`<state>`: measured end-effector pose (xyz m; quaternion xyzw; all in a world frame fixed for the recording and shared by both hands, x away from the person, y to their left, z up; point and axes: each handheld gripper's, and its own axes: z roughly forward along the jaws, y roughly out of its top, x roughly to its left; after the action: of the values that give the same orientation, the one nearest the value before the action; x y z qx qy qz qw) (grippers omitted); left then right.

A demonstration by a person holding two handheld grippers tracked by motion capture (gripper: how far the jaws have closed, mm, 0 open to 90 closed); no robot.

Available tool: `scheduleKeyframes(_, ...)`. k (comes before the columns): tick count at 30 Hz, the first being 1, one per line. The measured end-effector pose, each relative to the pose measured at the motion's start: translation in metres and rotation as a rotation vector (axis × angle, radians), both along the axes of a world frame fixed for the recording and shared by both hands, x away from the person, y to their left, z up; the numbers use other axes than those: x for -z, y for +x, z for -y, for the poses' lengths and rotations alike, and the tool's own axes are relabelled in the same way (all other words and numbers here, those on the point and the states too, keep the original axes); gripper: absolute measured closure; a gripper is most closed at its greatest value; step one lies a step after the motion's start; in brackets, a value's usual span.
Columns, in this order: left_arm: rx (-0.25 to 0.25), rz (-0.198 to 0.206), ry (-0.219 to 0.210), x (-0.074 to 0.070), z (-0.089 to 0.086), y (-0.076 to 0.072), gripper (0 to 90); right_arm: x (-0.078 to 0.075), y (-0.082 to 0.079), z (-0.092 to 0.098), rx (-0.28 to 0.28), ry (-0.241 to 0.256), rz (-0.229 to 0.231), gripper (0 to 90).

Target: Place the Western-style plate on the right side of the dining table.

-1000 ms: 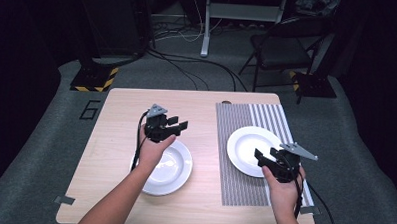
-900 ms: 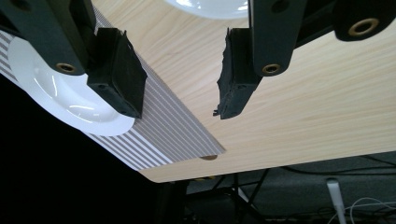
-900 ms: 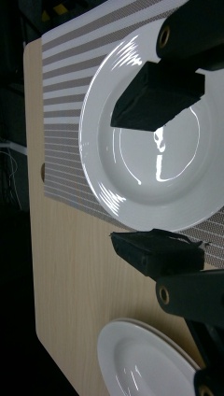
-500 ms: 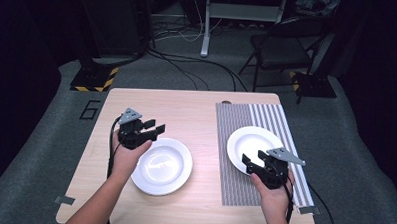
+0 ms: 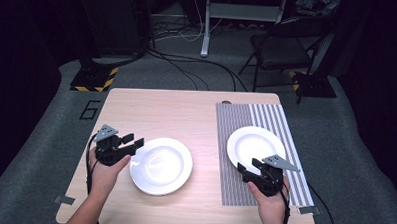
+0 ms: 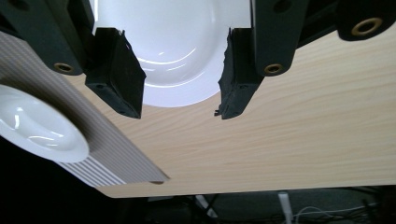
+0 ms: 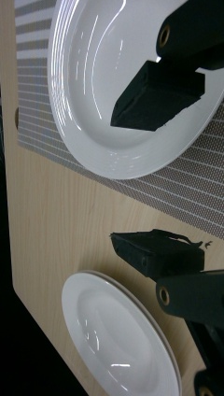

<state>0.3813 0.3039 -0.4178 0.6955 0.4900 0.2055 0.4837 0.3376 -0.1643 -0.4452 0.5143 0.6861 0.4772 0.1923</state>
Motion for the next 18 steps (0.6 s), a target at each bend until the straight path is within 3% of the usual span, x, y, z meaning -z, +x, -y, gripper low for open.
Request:
scheduleKeyframes(5,-0.030,-0.026,0.017,0.014,-0.016,-0.007,46.0,0.009,-0.001,0.003,-0.015,-0.012,0.022,36.1)
scheduleKeyframes(11,-0.065,-0.028,0.036,0.032,-0.029,-0.012,45.0,0.021,0.001,0.000,-0.056,-0.021,0.007,35.8)
scheduleKeyframes(18,-0.088,-0.046,0.017,0.053,-0.042,-0.015,45.0,0.030,0.002,-0.004,-0.125,-0.050,0.017,36.7)
